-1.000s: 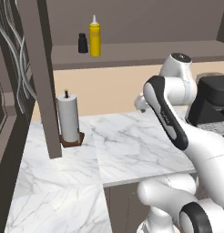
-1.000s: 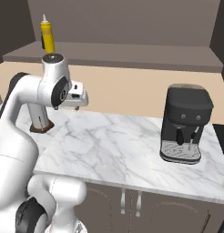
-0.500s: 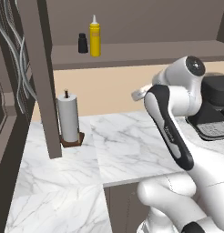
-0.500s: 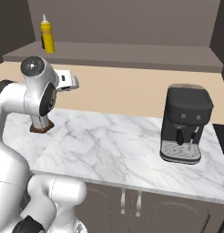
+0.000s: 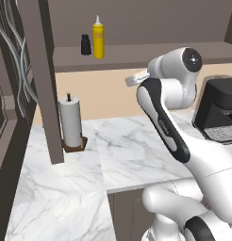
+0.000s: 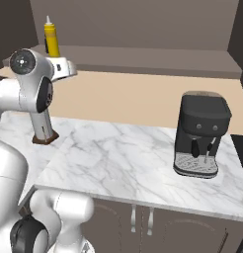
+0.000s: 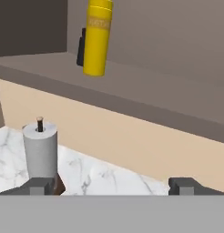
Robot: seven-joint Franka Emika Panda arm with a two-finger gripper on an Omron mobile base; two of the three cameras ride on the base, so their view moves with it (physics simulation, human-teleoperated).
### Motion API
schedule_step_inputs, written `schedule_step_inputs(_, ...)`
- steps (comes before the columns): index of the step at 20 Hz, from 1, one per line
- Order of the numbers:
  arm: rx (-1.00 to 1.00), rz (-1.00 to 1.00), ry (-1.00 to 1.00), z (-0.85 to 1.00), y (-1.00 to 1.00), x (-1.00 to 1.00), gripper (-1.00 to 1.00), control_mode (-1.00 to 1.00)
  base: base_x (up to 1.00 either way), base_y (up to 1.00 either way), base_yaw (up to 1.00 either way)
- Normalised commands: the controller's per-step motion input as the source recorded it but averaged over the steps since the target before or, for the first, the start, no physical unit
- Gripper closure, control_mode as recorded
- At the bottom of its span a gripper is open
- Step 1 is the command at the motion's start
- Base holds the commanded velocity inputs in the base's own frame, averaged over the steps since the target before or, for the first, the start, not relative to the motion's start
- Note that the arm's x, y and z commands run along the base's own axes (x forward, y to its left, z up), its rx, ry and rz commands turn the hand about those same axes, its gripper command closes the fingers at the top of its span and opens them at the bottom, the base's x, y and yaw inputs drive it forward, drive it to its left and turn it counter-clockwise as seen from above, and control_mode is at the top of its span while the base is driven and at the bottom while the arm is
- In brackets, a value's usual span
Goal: Take 2 condiments from the cabinet and move them on the counter near the stove.Make sure the condiments are lined up with each other, next to each other.
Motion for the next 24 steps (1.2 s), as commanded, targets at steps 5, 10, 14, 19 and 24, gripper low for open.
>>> schedule_step_inputs(5,0.00,0.00,-0.02,0.62,0.20,0.23,-1.00,-1.00,0.00,0.00,0.00)
schedule_step_inputs(10,0.02,0.00,0.00,0.41,0.24,0.20,-1.00,-1.00,0.00,0.00,0.00)
schedule_step_inputs(14,0.05,0.00,0.00,0.05,0.27,0.29,-1.00,-1.00,0.00,0.00,0.00)
schedule_step_inputs(19,0.10,0.00,0.01,0.00,0.27,0.29,-1.00,-1.00,0.00,0.00,0.00)
schedule_step_inputs(24,0.11,0.00,0.00,0.00,0.19,0.34,-1.00,-1.00,0.00,0.00,0.00)
